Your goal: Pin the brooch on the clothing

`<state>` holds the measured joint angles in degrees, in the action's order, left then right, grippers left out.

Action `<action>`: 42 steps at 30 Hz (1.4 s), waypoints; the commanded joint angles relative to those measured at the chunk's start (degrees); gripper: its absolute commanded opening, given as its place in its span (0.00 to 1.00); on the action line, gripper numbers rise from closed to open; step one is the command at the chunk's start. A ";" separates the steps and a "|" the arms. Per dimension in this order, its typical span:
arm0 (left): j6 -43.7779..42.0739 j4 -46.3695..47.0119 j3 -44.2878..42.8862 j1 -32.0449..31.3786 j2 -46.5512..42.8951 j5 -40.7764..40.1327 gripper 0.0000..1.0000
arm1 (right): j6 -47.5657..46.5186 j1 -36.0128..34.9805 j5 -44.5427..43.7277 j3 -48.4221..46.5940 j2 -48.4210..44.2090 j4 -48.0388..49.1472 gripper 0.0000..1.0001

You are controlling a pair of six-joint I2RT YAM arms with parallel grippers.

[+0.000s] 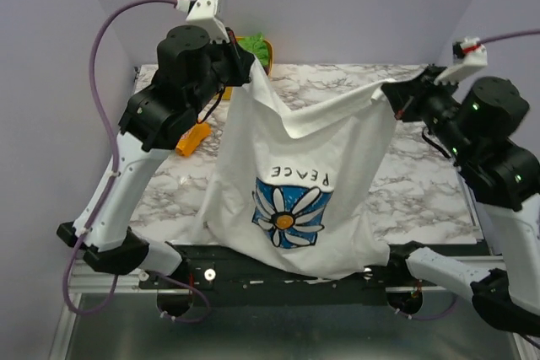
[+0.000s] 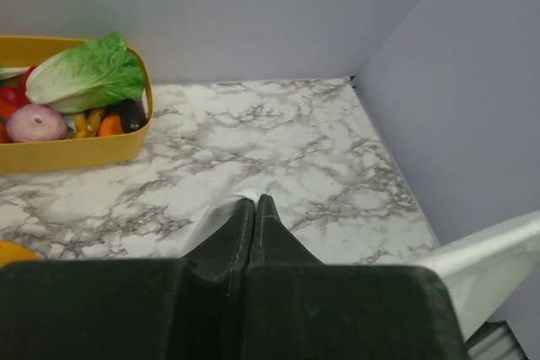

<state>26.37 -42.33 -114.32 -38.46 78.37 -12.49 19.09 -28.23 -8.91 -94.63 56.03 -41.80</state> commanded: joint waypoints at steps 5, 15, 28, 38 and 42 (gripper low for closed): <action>2.11 4.36 -20.00 9.54 15.92 8.18 0.00 | 1.12 14.59 16.10 -17.58 18.48 3.57 0.01; 3.34 12.88 -30.79 11.30 20.52 11.09 0.00 | -2.30 21.98 18.75 -46.35 28.62 2.69 0.00; 4.91 25.26 27.79 8.67 -8.73 6.70 0.00 | 0.41 22.08 17.19 18.91 -8.55 8.15 0.00; 22.83 20.54 74.21 -5.13 -34.13 -0.87 0.00 | 13.15 22.08 22.62 54.70 -33.16 -10.83 0.00; 28.20 16.49 79.42 -7.77 -39.16 -0.52 0.00 | 17.64 22.08 21.92 57.88 -37.92 -18.48 0.01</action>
<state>45.93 -24.58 -37.74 -44.27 44.69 -10.33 30.44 -6.35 11.68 -38.61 22.04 -52.01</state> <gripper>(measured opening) 0.010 0.014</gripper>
